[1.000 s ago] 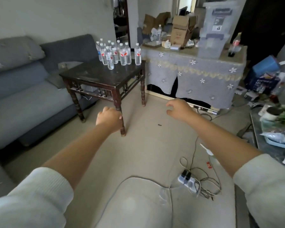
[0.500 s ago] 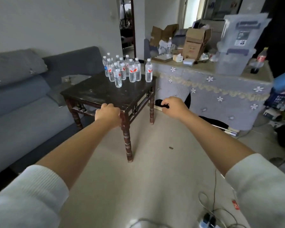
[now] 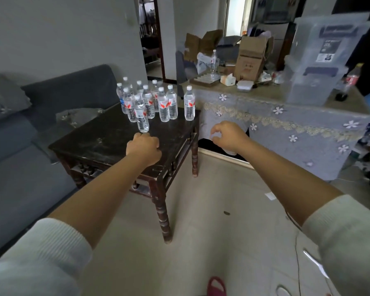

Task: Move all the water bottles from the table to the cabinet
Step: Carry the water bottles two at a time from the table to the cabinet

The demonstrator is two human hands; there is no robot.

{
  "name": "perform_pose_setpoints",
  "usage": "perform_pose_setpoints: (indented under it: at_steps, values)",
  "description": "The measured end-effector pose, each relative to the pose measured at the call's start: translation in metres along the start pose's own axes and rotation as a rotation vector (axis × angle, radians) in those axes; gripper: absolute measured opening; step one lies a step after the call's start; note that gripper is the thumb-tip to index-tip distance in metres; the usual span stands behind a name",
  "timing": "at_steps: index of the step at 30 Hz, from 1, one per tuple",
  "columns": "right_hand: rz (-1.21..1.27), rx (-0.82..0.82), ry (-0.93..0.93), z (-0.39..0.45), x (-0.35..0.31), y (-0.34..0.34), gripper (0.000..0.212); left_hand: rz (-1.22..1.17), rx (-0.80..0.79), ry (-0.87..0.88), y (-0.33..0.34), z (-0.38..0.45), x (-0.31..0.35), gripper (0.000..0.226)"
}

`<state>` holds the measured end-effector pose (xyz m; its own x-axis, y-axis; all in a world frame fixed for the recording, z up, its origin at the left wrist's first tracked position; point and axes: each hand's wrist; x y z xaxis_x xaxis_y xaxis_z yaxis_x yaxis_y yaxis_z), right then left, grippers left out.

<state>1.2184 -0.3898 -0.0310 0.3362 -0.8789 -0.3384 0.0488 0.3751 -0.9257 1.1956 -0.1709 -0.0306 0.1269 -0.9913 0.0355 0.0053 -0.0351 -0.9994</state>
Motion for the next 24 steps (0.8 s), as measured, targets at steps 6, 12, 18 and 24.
perform_pose_setpoints:
  at_steps: [6, 12, 18, 24]
  values:
    - [0.01, -0.013, -0.026, 0.111, 0.058, -0.008, 0.034, -0.018, 0.001, 0.01, 0.007, 0.12, 0.037, 0.038]
    - [0.034, 0.009, -0.014, 0.223, 0.121, -0.027, 0.032, -0.033, 0.036, 0.002, 0.001, 0.232, 0.073, 0.037]
    - [0.064, -0.009, -0.054, 0.317, 0.156, -0.02, 0.029, -0.04, 0.04, -0.013, 0.007, 0.33, 0.087, 0.032]
    - [0.034, -0.05, -0.086, 0.416, 0.172, 0.004, 0.028, -0.048, 0.015, -0.009, 0.008, 0.434, 0.084, 0.036]
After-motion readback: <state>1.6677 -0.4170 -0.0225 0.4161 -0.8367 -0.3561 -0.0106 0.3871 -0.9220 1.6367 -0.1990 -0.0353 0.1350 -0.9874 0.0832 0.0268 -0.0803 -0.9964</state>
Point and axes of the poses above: each hand's wrist, its own z-axis towards the middle knuckle, its own y-axis out of the palm, x = y × z, and after that the axes turned 8 degrees about -y, right-handed
